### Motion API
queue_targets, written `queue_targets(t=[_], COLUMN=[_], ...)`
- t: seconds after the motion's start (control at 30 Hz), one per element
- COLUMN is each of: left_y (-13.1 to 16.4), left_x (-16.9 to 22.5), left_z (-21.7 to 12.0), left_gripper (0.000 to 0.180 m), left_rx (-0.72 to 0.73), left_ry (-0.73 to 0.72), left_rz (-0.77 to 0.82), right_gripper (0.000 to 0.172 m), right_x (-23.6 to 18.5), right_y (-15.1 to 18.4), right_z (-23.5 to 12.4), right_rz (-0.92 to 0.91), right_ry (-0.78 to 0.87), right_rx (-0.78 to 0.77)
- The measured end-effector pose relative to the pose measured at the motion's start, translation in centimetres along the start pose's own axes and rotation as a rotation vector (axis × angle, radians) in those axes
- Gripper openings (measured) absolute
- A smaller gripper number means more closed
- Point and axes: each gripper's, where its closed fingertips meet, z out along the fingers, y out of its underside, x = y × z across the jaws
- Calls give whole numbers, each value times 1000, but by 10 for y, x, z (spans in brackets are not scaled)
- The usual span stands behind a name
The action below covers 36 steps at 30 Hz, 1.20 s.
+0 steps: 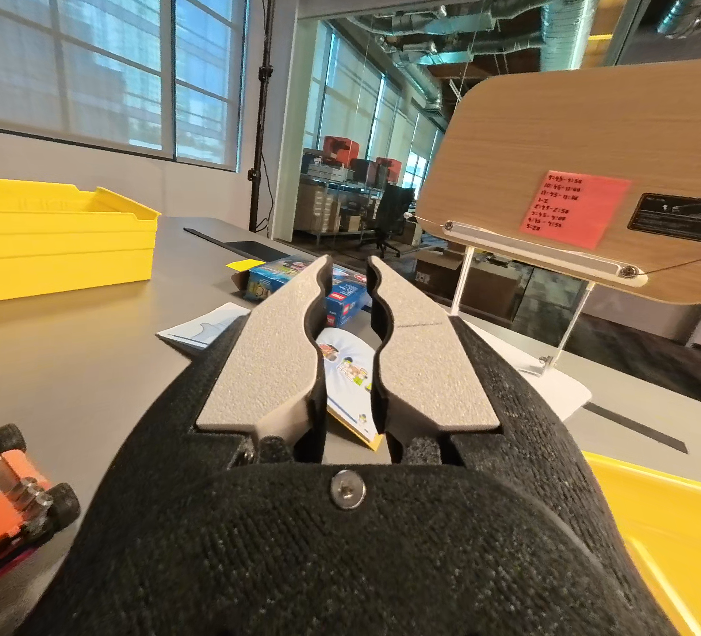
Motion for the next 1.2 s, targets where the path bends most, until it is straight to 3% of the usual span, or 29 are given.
queue_targets(t=[0.07,0.13,0.2,0.27,0.37,0.5,0.67,0.87,0.97,1.1,1.2], left_y=[-28,-63,-83,-71,-45,-29,-17,-4,-4,-10,-14], left_x=[9,42,113,190,281,345,374,388,389,382,383], left_z=[-24,-53,-71,-67,-54,-35,-9,-2,0,5,-16], left_gripper=[47,41,30,28,30,38,46,43,26,25,26], left_rx=[169,384,532,502,413,312,209,133,158,232,358], left_ry=[-32,12,222,481,812,963,918,959,936,913,1071], left_rz=[19,92,230,378,475,529,669,697,734,799,787], right_gripper=[15,15,15,16,16,15,15,16,17,19,24], right_x=[0,-2,-5,-9,-14,-25,-34,-42,-47,-60,-78], right_y=[0,2,5,7,10,21,32,40,46,56,59], right_z=[0,1,2,3,5,8,11,13,13,13,10], right_rz=[2,3,5,0,-13,11,23,42,57,140,276], right_ry=[1,-5,-19,-33,-60,-129,-180,-224,-253,-348,-478], right_rx=[0,-8,-19,-29,-48,-98,-151,-201,-233,-300,-338])
